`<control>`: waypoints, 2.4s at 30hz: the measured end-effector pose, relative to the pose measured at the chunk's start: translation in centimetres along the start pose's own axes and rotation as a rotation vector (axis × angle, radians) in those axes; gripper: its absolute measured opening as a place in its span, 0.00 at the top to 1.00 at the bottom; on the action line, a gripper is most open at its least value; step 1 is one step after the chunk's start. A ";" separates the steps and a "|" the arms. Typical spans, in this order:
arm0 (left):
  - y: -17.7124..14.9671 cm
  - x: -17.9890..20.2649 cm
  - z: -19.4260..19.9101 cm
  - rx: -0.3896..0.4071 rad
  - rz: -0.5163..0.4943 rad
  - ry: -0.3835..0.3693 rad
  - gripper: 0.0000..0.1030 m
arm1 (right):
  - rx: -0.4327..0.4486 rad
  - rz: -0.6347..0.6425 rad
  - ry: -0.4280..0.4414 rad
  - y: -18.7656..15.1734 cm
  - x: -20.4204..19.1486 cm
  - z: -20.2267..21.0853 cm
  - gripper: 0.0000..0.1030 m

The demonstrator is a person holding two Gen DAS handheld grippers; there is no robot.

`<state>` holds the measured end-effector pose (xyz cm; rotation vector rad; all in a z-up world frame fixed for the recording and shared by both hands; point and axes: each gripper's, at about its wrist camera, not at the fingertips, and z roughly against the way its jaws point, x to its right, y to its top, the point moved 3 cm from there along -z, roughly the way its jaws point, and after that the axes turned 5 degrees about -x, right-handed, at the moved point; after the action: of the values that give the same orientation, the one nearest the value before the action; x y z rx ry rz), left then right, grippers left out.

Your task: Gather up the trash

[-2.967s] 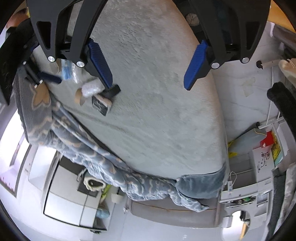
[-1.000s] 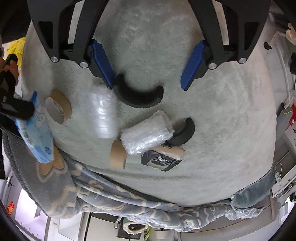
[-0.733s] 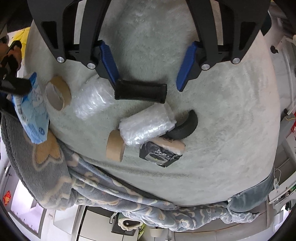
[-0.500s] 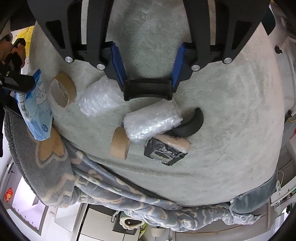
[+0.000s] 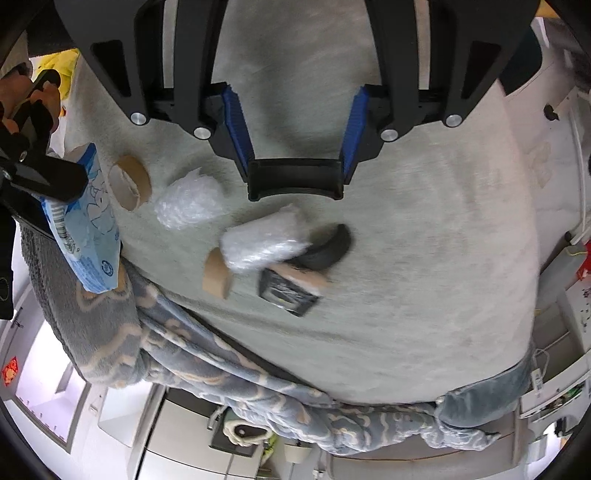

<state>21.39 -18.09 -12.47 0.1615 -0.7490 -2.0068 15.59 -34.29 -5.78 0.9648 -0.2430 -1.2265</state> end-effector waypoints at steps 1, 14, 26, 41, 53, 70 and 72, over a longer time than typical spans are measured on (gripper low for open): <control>-0.1 -0.4 0.3 0.005 0.004 0.006 0.52 | -0.001 0.002 0.003 0.4 -0.6 -0.4 0.22; -3.1 -9.4 5.4 0.063 0.165 0.098 0.51 | -0.034 0.031 0.012 3.9 -7.5 -6.8 0.22; -7.9 -15.9 6.6 -0.012 0.270 0.158 0.50 | -0.129 0.035 0.059 4.6 -13.6 -13.1 0.22; -14.0 -21.9 5.6 -0.173 0.325 0.191 0.50 | -0.192 0.094 0.112 4.8 -20.3 -18.1 0.22; -18.1 -25.3 5.6 -0.308 0.384 0.159 0.35 | -0.281 0.116 0.106 3.5 -22.9 -22.7 0.22; -19.6 -30.2 10.7 -0.198 0.384 0.238 0.23 | -0.485 0.151 0.036 -0.8 -25.3 -30.5 0.22; -19.4 -30.7 12.0 -0.155 0.382 0.244 0.23 | -0.528 0.167 0.024 -2.0 -25.6 -31.6 0.22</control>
<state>18.65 19.39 -19.40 0.1561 -0.4292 -1.6366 24.78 3.52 -17.88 0.4887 0.0236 -1.0489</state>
